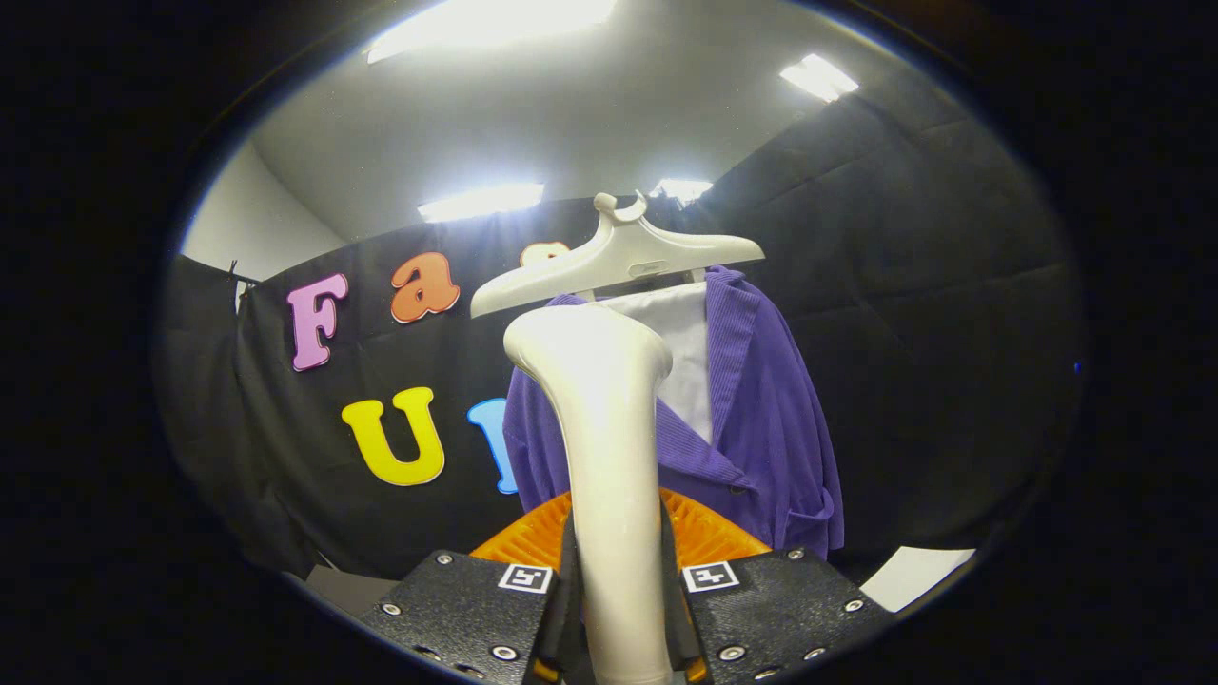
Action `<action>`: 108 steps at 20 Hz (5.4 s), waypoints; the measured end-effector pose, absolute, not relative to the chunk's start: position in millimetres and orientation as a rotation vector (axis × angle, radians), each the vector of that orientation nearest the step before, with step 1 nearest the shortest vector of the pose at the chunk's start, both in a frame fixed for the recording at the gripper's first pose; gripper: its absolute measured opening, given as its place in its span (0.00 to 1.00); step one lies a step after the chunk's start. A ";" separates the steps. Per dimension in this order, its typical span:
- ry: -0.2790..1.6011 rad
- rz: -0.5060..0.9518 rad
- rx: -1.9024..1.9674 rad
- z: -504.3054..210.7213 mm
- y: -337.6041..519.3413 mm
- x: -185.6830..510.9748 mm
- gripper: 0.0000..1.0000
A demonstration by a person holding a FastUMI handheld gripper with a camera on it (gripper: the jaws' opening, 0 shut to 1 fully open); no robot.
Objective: Iron the clothes twice with a garment steamer, once on the left side and once on the right side.
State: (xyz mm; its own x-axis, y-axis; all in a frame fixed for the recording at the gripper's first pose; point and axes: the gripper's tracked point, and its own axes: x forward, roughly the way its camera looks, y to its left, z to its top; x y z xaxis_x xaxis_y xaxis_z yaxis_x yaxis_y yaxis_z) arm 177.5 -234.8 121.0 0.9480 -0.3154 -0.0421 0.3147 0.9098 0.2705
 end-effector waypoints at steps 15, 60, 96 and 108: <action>0.101 -0.352 0.181 40.5 -263.5 227.8 0.35; 0.636 -0.355 0.080 -245.4 -260.0 118.7 0.36; 0.006 -0.502 0.075 70.8 -403.3 124.5 0.35; -0.023 -0.627 -0.044 88.0 -417.6 206.2 0.35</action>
State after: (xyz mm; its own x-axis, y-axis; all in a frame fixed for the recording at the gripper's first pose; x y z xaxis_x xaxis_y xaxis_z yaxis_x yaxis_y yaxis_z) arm 206.2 -417.6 88.0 0.8096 -0.5860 0.0349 0.5870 0.8089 -0.0346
